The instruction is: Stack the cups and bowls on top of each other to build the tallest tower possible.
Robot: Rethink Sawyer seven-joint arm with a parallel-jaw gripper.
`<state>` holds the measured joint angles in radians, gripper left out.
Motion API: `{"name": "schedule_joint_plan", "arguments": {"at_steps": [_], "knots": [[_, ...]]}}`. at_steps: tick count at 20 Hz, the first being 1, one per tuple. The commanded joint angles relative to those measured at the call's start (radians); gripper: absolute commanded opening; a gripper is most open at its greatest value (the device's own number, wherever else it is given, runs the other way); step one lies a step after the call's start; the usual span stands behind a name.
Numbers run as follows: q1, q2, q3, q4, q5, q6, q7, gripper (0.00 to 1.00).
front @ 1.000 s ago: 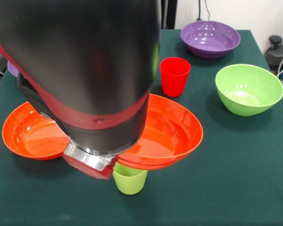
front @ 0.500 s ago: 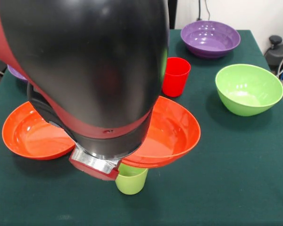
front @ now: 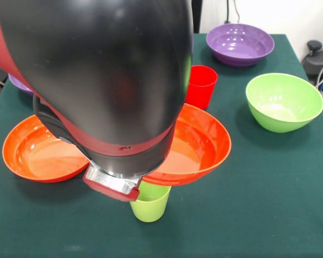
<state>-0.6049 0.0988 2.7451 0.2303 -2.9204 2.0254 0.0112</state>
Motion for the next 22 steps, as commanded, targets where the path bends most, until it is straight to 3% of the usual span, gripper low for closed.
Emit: {"name": "schedule_joint_plan", "arguments": {"at_steps": [1, 22], "knots": [[0.032, -0.009, -0.132, -0.092, -0.064, 0.102, -0.324, 0.00], [0.028, 0.006, -0.073, -0.111, -0.064, 0.098, -0.337, 0.00]]}}
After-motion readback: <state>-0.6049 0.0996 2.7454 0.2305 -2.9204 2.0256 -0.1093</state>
